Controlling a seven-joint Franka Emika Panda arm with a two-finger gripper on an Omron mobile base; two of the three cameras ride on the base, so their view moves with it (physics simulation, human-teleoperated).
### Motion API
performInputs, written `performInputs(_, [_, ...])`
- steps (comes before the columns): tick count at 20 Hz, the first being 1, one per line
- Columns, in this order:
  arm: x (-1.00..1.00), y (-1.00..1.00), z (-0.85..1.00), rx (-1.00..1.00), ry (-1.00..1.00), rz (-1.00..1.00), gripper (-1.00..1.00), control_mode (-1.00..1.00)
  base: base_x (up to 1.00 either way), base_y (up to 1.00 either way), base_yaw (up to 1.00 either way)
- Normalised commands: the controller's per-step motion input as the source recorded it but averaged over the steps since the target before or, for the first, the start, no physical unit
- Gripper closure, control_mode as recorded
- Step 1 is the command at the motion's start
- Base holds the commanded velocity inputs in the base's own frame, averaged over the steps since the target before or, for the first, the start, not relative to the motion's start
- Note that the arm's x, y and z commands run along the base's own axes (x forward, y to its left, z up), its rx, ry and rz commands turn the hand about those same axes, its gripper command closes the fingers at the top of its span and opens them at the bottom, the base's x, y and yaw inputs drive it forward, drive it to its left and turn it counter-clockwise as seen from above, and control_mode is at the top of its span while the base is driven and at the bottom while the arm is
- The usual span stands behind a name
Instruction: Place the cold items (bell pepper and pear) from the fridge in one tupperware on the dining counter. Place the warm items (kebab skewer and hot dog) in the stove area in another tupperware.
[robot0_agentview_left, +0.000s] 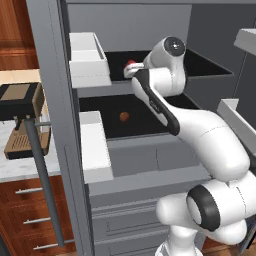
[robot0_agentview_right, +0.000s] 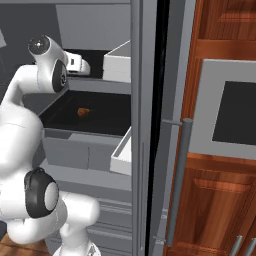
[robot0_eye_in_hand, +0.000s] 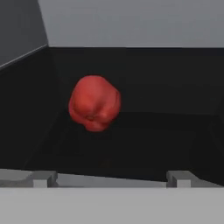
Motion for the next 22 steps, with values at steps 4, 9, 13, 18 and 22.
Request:
performInputs(4, [0.64,0.06,0.0,0.0,0.12,0.0,-1.0,-1.0,0.0,0.0,0.0])
performInputs(9, [0.61,0.18,0.0,0.0,0.0,0.0,-1.0,-1.0,0.0,0.0,0.0])
performInputs(13, [0.6,0.19,0.0,0.0,0.0,0.0,-1.0,-1.0,0.0,0.0,0.0])
performInputs(18, [0.41,0.01,-0.01,0.0,0.0,0.0,-1.0,-1.0,0.0,0.0,0.0])
performInputs(22, [-0.42,0.0,-0.1,0.0,0.0,-0.09,-1.0,-1.0,0.0,0.0,0.0])
